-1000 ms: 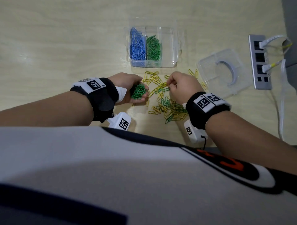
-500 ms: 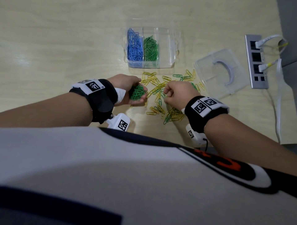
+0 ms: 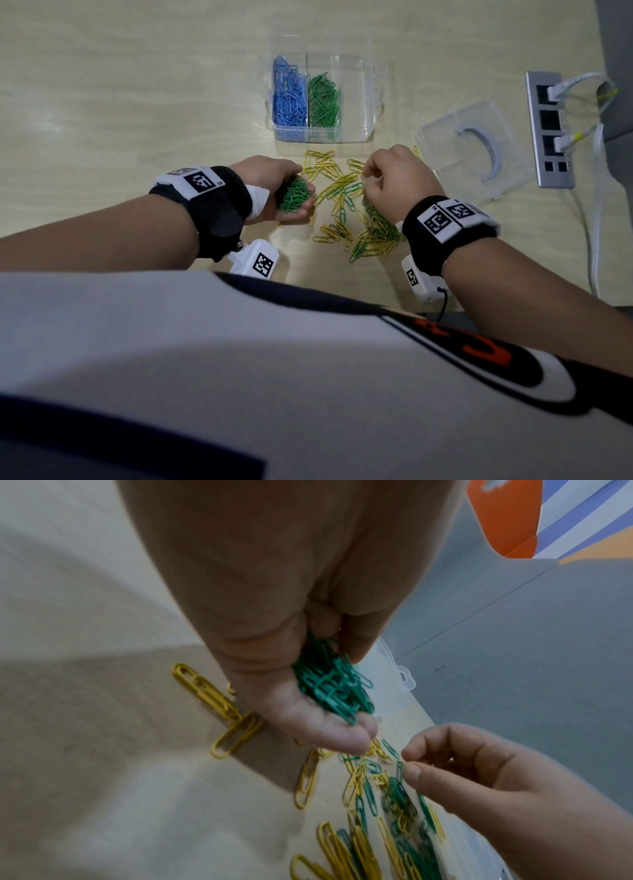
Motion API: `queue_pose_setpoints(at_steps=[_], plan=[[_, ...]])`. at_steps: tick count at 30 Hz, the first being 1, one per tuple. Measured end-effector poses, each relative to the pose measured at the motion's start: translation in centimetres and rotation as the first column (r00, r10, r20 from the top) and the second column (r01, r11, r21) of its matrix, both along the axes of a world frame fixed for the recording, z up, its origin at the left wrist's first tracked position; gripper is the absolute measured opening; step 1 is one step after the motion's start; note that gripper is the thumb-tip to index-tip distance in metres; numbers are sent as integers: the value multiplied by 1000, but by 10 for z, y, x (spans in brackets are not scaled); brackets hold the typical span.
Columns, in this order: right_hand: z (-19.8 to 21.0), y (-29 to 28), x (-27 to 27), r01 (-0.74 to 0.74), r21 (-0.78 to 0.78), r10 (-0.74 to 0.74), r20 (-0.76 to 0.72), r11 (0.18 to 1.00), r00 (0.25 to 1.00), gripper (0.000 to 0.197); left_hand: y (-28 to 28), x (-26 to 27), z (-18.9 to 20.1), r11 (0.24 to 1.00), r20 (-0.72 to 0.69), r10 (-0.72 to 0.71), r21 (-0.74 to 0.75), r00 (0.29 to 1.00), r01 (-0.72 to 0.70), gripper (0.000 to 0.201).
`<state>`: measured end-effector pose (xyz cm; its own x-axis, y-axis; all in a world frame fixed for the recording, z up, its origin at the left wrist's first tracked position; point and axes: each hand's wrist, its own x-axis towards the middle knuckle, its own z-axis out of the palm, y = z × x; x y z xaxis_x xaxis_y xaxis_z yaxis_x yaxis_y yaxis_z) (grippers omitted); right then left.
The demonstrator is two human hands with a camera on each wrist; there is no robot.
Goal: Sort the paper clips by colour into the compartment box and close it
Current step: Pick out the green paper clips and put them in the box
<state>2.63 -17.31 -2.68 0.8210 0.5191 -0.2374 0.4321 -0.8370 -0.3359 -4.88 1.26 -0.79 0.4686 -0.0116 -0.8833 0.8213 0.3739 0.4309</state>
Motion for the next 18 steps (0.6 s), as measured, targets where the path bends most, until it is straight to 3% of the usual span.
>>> queue_pose_setpoints(at_steps=[2,5,11,18], plan=[[0,3,-6,-47,-40,45,-54,998,998,12,-1,0,1,1000,-2,8,-4,1000,-8,41],[-4,11,-17,-125,-156,106,-125,980,987,27,-2,0,1,1000,-3,5,-2,1000,-5,41],[-10,21,-19,-135,-228,127,-48,964,991,19,0,0,-1,1000,-2,-9,8,1000,9,42],[-10,24,-14,-178,-322,154,-98,930,983,15,0,-1,-1,1000,0,-3,2,1000,3,42]])
